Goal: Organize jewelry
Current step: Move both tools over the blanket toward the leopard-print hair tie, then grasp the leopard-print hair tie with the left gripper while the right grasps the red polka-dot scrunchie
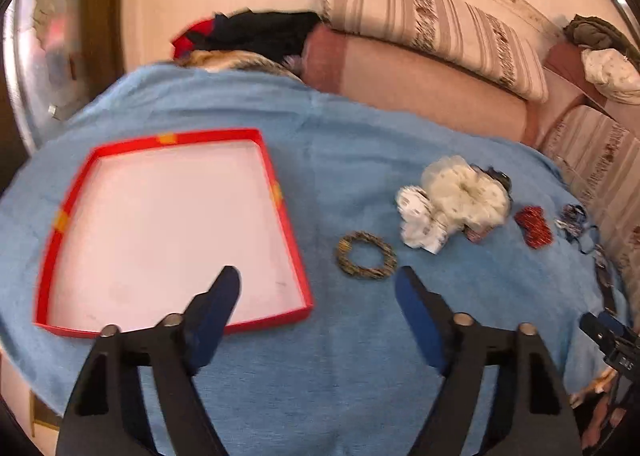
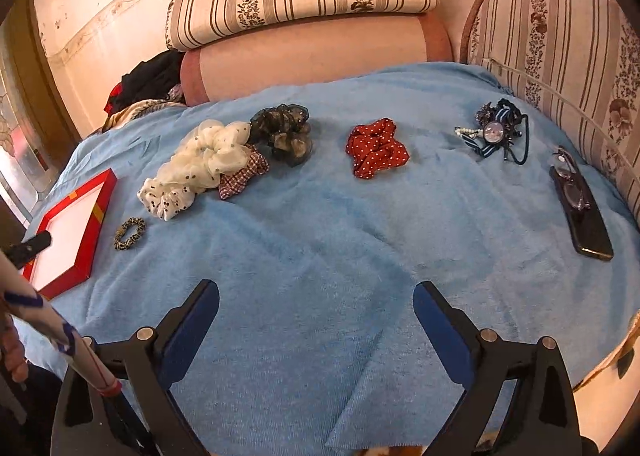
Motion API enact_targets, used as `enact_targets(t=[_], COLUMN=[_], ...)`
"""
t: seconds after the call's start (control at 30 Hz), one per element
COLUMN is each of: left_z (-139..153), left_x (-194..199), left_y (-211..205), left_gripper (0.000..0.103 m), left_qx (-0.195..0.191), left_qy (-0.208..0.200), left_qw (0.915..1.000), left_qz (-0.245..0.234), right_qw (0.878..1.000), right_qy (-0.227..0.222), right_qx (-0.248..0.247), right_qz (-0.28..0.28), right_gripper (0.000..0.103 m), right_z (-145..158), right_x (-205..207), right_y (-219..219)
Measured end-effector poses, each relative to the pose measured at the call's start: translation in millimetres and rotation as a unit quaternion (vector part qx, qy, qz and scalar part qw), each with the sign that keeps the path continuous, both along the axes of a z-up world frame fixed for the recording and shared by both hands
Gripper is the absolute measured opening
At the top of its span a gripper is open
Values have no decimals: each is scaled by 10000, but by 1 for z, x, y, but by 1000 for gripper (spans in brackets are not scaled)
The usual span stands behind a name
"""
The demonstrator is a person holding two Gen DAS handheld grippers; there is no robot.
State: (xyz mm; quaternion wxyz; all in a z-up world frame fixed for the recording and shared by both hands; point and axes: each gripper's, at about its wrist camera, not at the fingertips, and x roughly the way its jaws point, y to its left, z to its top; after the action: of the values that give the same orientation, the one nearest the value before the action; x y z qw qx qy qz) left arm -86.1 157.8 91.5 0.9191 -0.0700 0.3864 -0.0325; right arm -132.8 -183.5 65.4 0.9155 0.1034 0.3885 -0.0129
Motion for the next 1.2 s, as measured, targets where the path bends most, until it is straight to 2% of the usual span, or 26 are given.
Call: enact_targets(t=[0.2,0.43,0.53,0.6,0.67,0.7,0.77,0.87,1.03,1.2], left_z=[-18,-52,-70,-76,-78,-78,-76,-70,-50,-40], left_x=[27,83,98,99,98,98,98,98,93,92], left_y=[-46,-76,-77,-76,-75,-72,-64,-56,-54,-57], left_gripper=[76,76,76,66,46,40,15,8,8,8], left_qx=[307,711,705,813,967,968,928,667,437,207], left_qy=[203,647,903,880,803,760,708,578,177,-37], left_qw=[9975,9930,9916,9914,9910,9915,9927,9956,9979,9979], left_qz=[-606,-679,-599,-529,-465,-412,-316,-322,-440,-620], right_qw=[10000,9998,9997,9997,9996,9996,9995,9993,9983,9967], right_qy=[4,95,131,148,167,167,169,145,14,-2], right_qx=[7,58,68,70,94,103,128,165,126,227], right_qz=[-60,-172,-198,-197,-204,-207,-224,-317,-570,-782], right_gripper=[99,99,99,99,99,99,99,99,99,99], right_z=[-3,-9,-12,-13,-14,-14,-13,-8,9,18], right_x=[2,5,8,10,13,15,19,28,53,89], right_y=[-8,-19,-21,-21,-21,-22,-23,-30,-47,-70])
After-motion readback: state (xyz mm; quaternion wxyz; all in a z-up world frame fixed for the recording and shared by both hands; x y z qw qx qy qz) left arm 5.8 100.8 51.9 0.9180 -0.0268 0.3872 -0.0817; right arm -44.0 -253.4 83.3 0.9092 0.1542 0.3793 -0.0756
